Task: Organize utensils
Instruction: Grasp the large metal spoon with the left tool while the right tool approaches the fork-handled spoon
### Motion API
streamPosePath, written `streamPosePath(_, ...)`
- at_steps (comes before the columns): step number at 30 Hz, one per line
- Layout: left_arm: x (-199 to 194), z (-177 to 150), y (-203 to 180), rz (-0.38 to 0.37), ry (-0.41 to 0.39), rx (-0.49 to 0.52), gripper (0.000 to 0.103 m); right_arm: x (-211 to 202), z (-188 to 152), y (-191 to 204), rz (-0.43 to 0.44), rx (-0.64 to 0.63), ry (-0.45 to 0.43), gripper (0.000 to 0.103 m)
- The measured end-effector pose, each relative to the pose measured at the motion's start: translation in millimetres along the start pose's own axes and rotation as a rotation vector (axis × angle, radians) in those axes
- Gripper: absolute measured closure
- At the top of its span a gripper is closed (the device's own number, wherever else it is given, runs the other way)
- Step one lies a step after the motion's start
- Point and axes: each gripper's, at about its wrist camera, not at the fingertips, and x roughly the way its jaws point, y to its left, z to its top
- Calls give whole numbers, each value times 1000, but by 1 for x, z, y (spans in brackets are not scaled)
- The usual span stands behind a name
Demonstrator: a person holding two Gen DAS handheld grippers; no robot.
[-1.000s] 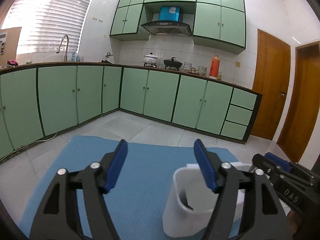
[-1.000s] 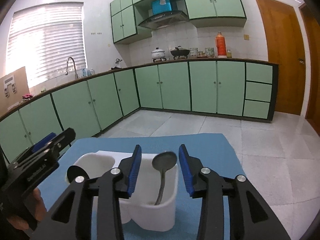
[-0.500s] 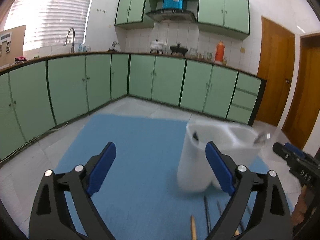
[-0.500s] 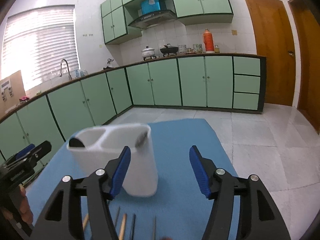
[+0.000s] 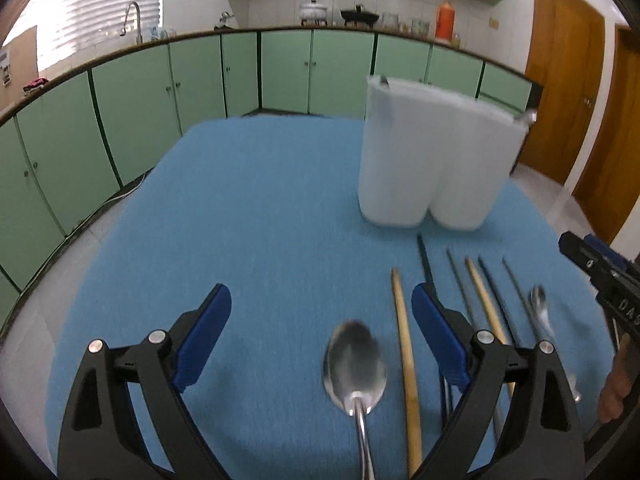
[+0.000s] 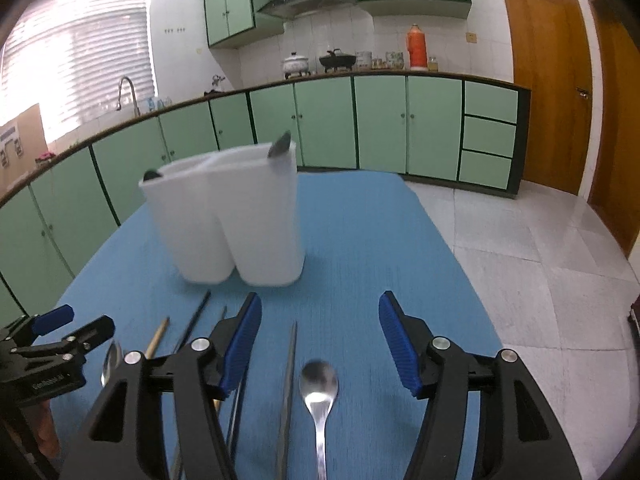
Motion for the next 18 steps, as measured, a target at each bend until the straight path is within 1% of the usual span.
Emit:
streamPosePath(4,3,-12,3,4,38,0,14,-4,-11,0,-4,-5,20,43)
streamPosePath(10,7,-16,4,-10,66,-21,15,-7,-22,-7,-14,6,41,43)
streamPosePath(15,10,-19,1,-31,89,-27,28,-8,-20,-14,-17,15,40,43)
streamPosePath(18,12,-20,2,-42,99,-42,33,-9,-21,-15,-18,14,41,43)
